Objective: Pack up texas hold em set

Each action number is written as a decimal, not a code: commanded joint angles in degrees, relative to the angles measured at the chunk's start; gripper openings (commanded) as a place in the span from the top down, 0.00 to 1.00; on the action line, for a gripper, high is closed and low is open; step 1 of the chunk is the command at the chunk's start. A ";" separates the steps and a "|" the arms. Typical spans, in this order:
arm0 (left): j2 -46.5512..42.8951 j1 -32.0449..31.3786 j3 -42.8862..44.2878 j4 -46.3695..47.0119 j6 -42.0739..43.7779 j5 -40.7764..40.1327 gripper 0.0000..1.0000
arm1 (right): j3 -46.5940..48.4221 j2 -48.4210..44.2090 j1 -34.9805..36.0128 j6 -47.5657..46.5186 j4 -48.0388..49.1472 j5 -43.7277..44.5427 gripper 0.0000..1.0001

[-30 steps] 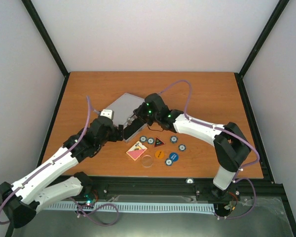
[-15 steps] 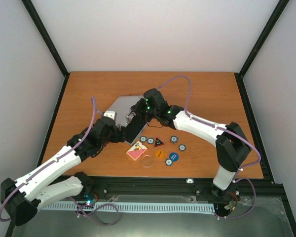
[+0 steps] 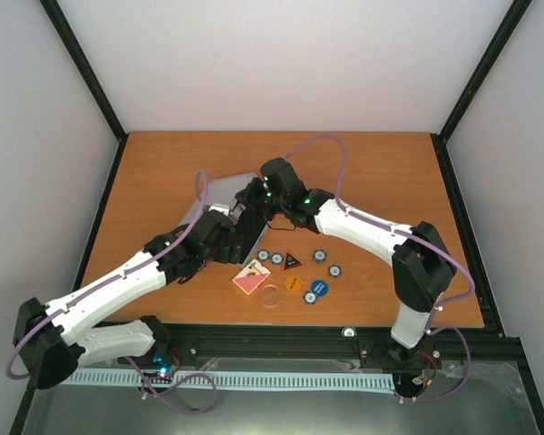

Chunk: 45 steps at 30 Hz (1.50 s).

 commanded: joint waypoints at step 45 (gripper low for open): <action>0.86 -1.92 5.71 -9.27 -10.67 -30.37 0.99 | 6.19 -0.60 0.58 -11.48 -4.07 -6.17 0.89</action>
